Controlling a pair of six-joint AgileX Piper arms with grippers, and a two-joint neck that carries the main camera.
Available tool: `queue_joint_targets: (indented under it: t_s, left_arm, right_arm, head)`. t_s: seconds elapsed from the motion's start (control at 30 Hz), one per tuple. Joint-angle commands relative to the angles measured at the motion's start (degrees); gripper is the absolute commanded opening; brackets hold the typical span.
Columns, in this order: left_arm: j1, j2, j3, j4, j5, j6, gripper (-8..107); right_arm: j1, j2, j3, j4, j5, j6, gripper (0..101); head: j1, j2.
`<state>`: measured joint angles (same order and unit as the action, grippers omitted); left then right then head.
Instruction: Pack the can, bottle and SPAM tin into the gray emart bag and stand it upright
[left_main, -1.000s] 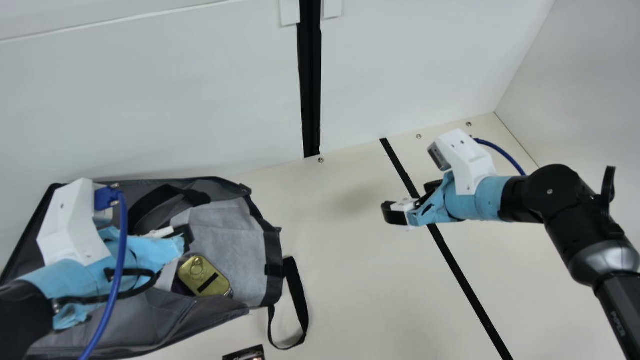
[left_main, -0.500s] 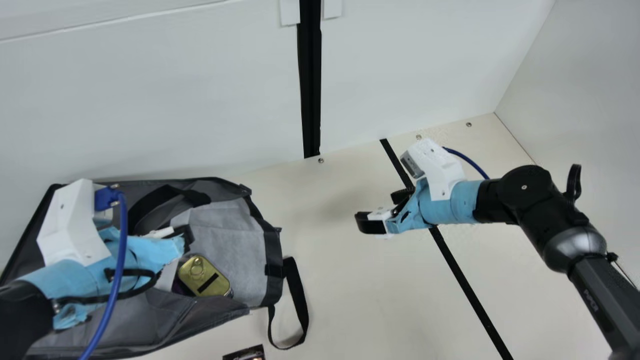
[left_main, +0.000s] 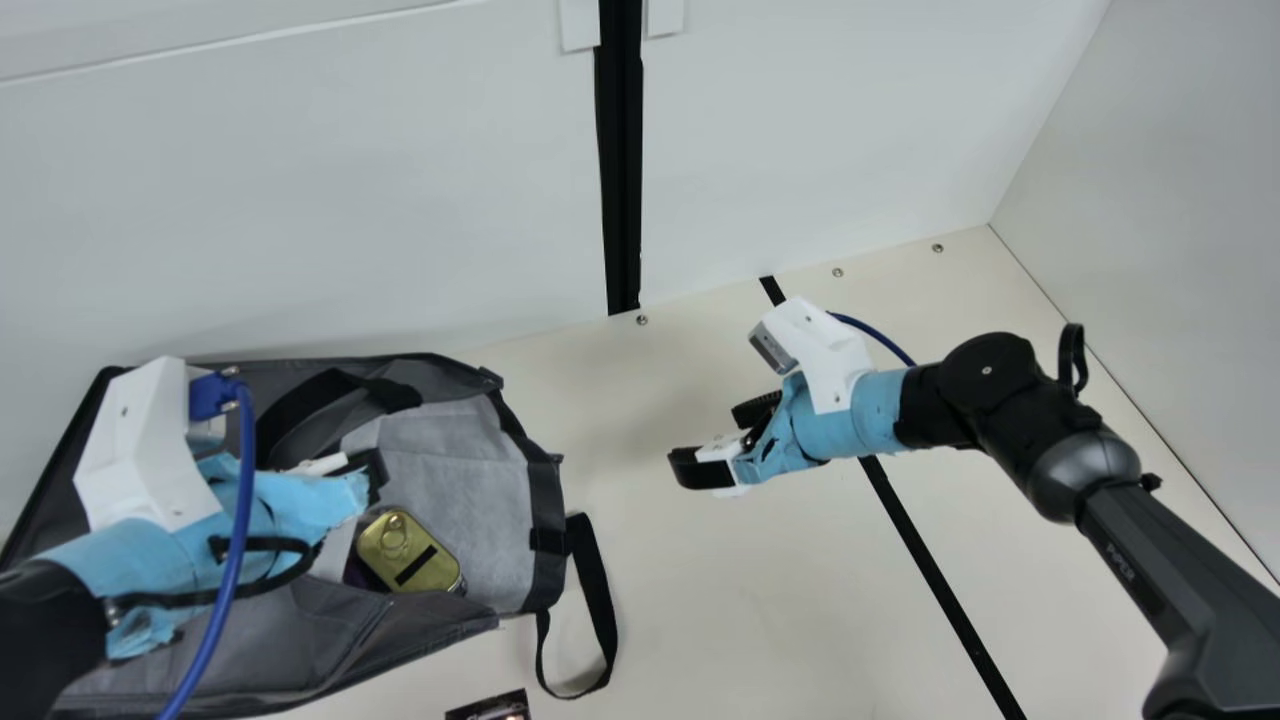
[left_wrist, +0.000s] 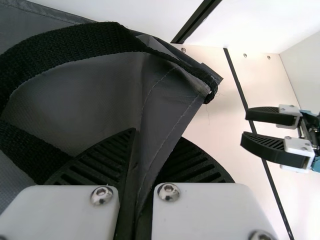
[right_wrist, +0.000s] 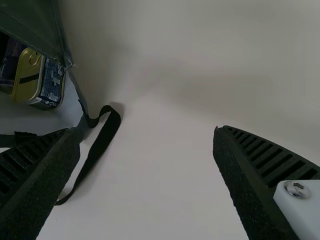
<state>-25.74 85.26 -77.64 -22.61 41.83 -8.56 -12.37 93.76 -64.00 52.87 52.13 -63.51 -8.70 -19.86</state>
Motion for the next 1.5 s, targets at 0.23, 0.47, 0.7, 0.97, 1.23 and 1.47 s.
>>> queue_joint_targets:
  t_s: [0.23, 0.47, 0.7, 0.97, 1.23, 1.47]
  left_arm:
    - [0.00, 0.00, 0.00, 0.00, 0.00, 0.00, -8]
    - [0.00, 0.00, 0.00, 0.00, 0.00, 0.00, -8]
    - [0.00, 0.00, 0.00, 0.00, 0.00, 0.00, -8]
    - [0.00, 0.00, 0.00, 0.00, 0.00, 0.00, -8]
    - [0.00, 0.00, 0.00, 0.00, 0.00, 0.00, -8]
    - [0.00, 0.00, 0.00, 0.00, 0.00, 0.00, -8]
  right_arm:
    - [3.19, 3.45, -1.11, 1.11, 0.02, -1.48, 95]
    - [5.73, 5.95, -2.23, 1.99, 0.24, -2.31, 95]
    - [8.32, 8.57, -3.51, 2.76, 0.31, -3.01, 95]
    - [11.47, 12.02, -5.51, 3.82, -0.04, -3.43, 95]
    - [14.63, 15.61, -8.04, 4.94, -0.69, -3.50, 95]
    - [17.39, 18.66, -10.45, 5.97, -1.26, -3.29, 95]
  head:
    - [-1.30, -0.14]
    - [-1.30, -0.14]
    - [-1.30, -0.14]
    - [-1.30, -0.14]
    - [-1.30, -0.14]
    - [-1.30, -0.14]
